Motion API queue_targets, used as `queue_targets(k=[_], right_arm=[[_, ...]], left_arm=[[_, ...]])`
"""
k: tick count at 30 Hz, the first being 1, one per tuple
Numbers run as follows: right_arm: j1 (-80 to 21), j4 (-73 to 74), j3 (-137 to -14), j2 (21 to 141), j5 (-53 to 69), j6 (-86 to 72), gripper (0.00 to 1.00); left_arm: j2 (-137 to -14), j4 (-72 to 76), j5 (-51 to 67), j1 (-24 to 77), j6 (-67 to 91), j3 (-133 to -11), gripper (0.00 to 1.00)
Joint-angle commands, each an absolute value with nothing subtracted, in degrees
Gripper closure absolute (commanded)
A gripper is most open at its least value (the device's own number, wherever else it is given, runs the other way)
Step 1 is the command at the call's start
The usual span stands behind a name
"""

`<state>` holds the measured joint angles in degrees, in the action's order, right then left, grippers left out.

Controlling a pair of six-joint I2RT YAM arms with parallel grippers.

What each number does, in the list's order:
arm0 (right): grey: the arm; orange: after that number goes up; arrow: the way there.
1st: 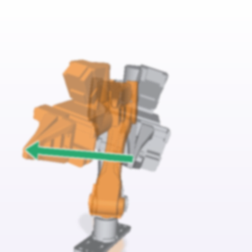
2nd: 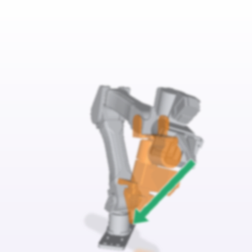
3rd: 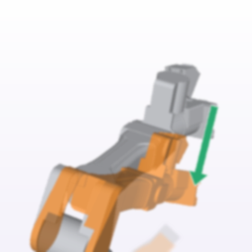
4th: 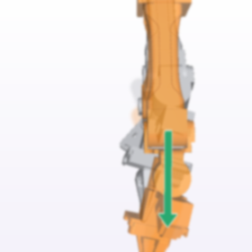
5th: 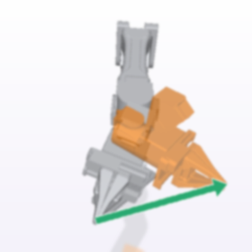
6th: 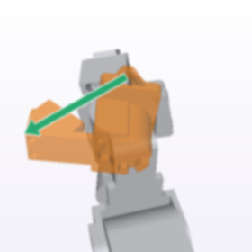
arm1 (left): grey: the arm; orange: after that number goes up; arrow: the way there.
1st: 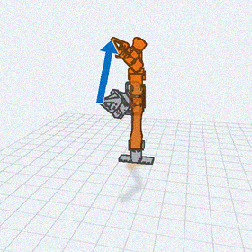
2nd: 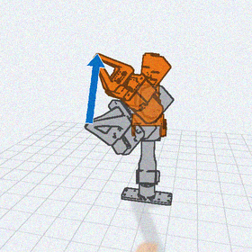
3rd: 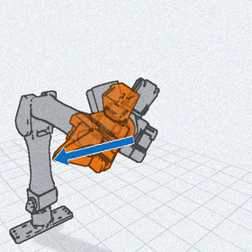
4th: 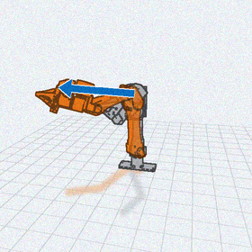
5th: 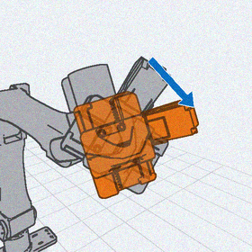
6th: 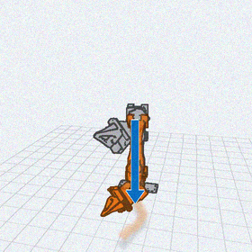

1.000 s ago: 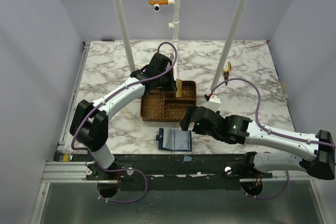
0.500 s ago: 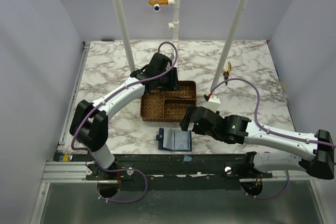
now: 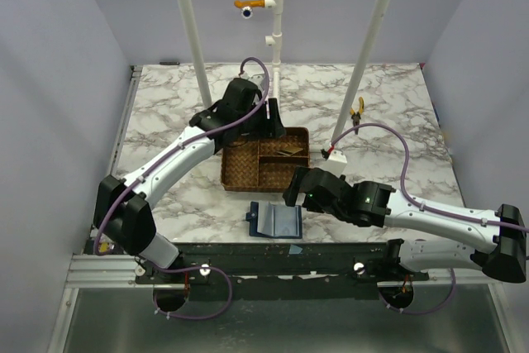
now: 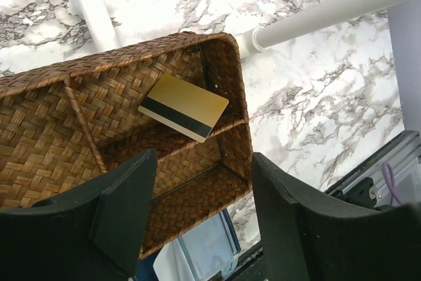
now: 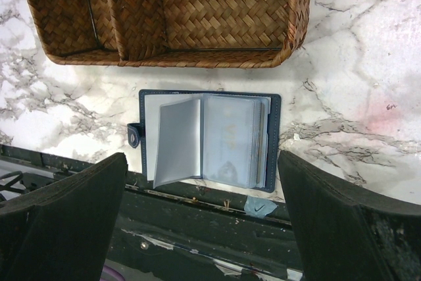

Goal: Take the credit cards out of the card holder
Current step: Place the credit card in the storage box, then remove the credit card from the card holder.

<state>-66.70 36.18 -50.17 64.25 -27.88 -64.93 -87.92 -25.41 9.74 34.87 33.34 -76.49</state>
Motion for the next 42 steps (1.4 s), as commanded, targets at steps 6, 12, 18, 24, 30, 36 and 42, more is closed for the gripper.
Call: queue_targets(k=[6, 12, 18, 24, 30, 36, 42], right_arm=[[-66.63, 36.85, -49.53, 63.82, -30.05, -65.73, 0.00], [-66.69, 35.96, -48.67, 64.11, -29.37, -65.81, 0.00], [-66.64, 35.69, -48.34, 64.38, -29.09, -65.42, 0.00], [-66.70, 34.84, -47.30, 64.96, -28.18, -65.50, 0.00], [-66.62, 33.63, -46.26, 66.29, -26.74, -65.72, 0.00], [-66.62, 32.66, -45.06, 67.39, -25.21, -66.41, 0.00], [-66.63, 31.15, -44.47, 69.29, -23.67, -66.53, 0.00]], left_arm=[[-80.87, -27.45, 8.64, 34.54, 32.35, -73.37, 0.38], [-75.25, -28.38, 7.82, 34.54, 32.21, -69.16, 0.38], [-68.74, -27.92, 8.65, 34.54, 33.27, -62.66, 0.38], [-62.09, -27.85, 9.65, 34.60, 34.81, -55.44, 0.38], [-57.12, -27.59, 10.55, 34.71, 36.53, -49.83, 0.38], [-53.11, -27.71, 10.50, 34.89, 38.02, -43.66, 0.38], [-50.13, -27.95, 10.72, 35.16, 39.15, -38.77, 0.38]])
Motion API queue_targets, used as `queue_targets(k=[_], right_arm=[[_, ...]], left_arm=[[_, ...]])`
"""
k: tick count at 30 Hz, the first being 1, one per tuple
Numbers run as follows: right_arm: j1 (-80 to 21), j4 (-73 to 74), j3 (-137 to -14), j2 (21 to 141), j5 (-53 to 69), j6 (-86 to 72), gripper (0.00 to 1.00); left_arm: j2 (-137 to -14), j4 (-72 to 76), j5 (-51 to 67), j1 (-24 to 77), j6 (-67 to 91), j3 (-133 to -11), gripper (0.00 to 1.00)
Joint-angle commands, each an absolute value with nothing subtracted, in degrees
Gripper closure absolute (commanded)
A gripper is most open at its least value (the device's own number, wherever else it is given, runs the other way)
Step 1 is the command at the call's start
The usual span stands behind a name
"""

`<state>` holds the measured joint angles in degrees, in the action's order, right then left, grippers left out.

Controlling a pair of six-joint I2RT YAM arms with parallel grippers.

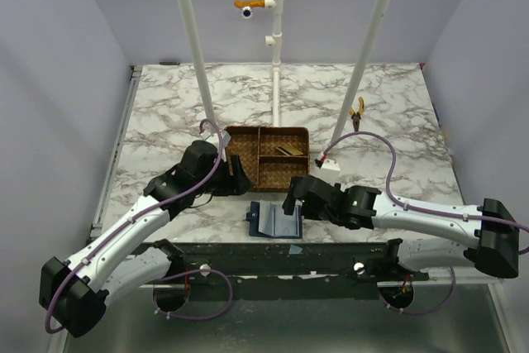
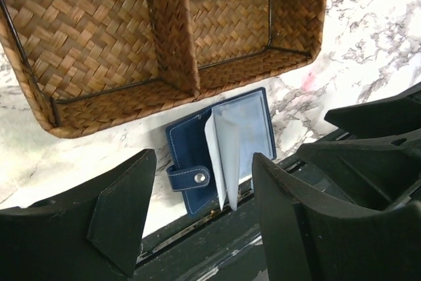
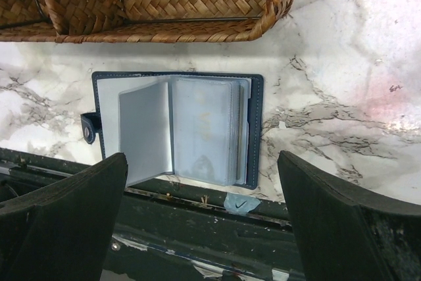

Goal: Take the credit cards out of the card holder
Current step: Remove the credit card from the card holder.

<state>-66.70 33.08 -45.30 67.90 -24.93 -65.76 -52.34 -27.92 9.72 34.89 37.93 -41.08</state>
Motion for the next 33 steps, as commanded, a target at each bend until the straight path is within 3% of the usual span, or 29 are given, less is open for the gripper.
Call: queue_targets(k=[1, 33], right_arm=[[-66.63, 30.95, -44.47, 69.64, -23.49, -66.50, 0.00], [-66.64, 27.36, -45.25, 76.60, -20.97, -66.89, 0.02]], left_arm=[[-49.82, -27.97, 10.81, 35.24, 39.23, -38.06, 0.38], [-54.30, -19.66, 12.15, 35.85, 42.09, -26.75, 0.40]])
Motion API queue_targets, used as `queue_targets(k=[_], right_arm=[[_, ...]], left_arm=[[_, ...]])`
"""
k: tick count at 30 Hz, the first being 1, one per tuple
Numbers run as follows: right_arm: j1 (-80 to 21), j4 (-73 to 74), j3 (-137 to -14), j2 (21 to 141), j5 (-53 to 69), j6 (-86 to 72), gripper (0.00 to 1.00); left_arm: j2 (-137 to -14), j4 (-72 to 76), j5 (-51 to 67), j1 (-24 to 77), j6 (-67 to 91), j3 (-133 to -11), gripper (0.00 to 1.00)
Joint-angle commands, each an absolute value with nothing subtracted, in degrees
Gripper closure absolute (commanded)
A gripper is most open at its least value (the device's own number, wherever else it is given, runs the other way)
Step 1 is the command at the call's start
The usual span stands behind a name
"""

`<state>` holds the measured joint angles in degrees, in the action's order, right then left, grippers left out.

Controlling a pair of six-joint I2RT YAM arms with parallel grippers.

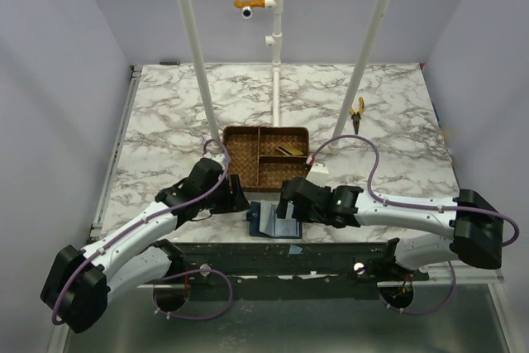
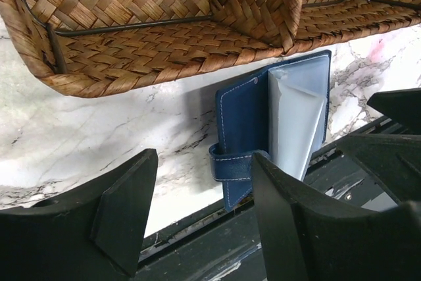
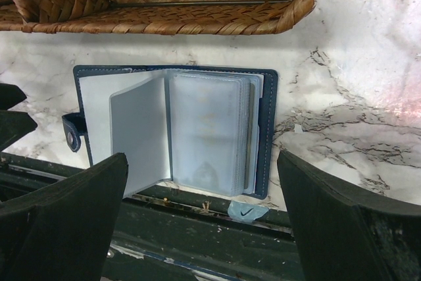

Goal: Take the credit cards out of the card holder
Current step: Remove the credit card from the card holder.

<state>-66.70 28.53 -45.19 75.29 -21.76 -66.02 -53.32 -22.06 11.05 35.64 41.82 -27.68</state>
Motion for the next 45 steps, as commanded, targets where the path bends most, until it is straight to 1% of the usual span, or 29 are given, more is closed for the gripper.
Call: queue_targets(k=[1, 5, 15, 21, 24, 26, 30, 34, 38, 40, 42, 45], right_arm=[[-66.68, 27.26, -45.31, 76.84, -20.80, -66.88, 0.02], [-66.68, 27.25, -45.70, 77.26, -20.59, -66.88, 0.04], [-66.70, 25.96, -45.80, 78.90, -19.57, -66.58, 0.08], [-66.65, 25.10, -46.28, 80.35, -18.84, -66.14, 0.10], [-66.67, 24.64, -46.56, 81.27, -18.27, -66.02, 0.12], [-66.63, 23.94, -46.52, 81.10, -18.04, -66.09, 0.17], [-66.63, 23.29, -46.71, 81.13, -18.15, -66.01, 0.30], [-66.63, 23.23, -46.69, 81.56, -18.10, -66.02, 0.40], [-66.63, 22.80, -45.98, 81.74, -17.95, -66.27, 0.46], [-66.63, 22.35, -45.89, 82.22, -17.82, -66.29, 0.51], [-66.62, 21.99, -46.06, 82.87, -17.59, -66.18, 0.53], [-66.62, 22.06, -46.16, 83.52, -17.71, -66.27, 0.53]], left_arm=[[-54.33, -19.32, 12.26, 35.79, 42.22, -26.49, 0.40], [-54.79, -18.06, 12.56, 35.86, 42.69, -25.73, 0.41], [-54.12, -18.24, 13.04, 35.85, 42.98, -25.14, 0.48], [-51.66, -20.02, 15.13, 36.82, 42.73, -27.98, 0.50], [-50.36, -21.04, 15.43, 37.98, 43.42, -29.75, 0.52], [-49.85, -21.14, 15.47, 39.09, 44.12, -30.57, 0.52], [-50.74, -20.65, 14.27, 41.07, 45.29, -30.71, 0.53], [-51.99, -19.59, 13.91, 41.44, 45.88, -29.48, 0.57], [-52.28, -19.34, 12.90, 41.49, 45.92, -28.61, 0.59], [-52.96, -19.03, 12.67, 41.51, 45.88, -28.01, 0.62], [-53.93, -18.37, 12.56, 41.49, 45.88, -27.30, 0.67], [-55.38, -16.66, 12.70, 41.51, 46.14, -25.96, 0.73]])
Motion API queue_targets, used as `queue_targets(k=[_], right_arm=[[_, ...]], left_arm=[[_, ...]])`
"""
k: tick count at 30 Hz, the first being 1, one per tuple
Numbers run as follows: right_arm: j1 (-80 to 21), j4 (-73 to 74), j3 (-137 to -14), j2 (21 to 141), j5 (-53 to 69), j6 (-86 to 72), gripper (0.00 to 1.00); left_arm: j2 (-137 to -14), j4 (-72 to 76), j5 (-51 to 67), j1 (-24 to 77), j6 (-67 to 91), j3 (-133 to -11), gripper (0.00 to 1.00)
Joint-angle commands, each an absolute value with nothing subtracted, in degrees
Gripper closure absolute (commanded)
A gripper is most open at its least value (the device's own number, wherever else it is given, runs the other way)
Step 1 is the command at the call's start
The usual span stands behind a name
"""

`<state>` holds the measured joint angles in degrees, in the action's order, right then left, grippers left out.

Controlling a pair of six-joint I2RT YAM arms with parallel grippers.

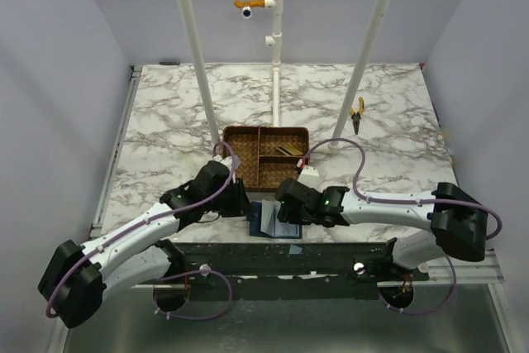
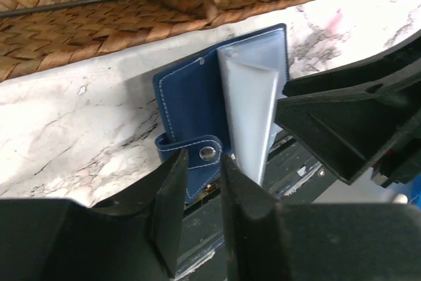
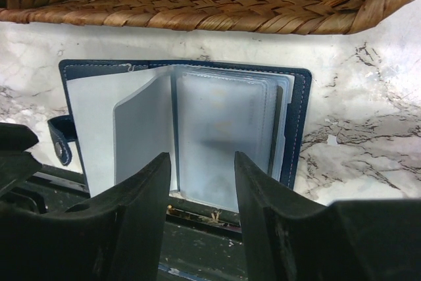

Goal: Take the credit cards out of the card holder
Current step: Remove the credit card from the card holder.

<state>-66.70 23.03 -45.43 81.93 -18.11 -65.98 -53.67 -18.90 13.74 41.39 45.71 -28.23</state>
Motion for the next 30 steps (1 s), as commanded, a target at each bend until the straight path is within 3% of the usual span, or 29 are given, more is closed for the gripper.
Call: queue_targets(k=[1, 15, 30], right_arm=[[-66.67, 22.06, -46.06, 83.56, -17.81, -66.40, 0.53], [-66.67, 24.77, -46.71, 85.80, -19.46, -66.97, 0.72], [-66.64, 26.16, -48.03, 85.83, -20.49, -65.00, 0.75]], left_arm=[[-55.76, -16.01, 12.66, 41.53, 46.22, -25.64, 0.74], [-62.82, -10.33, 13.56, 41.92, 46.47, -23.61, 0.84], [-63.37, -9.96, 13.54, 42.10, 47.09, -23.44, 0.87]])
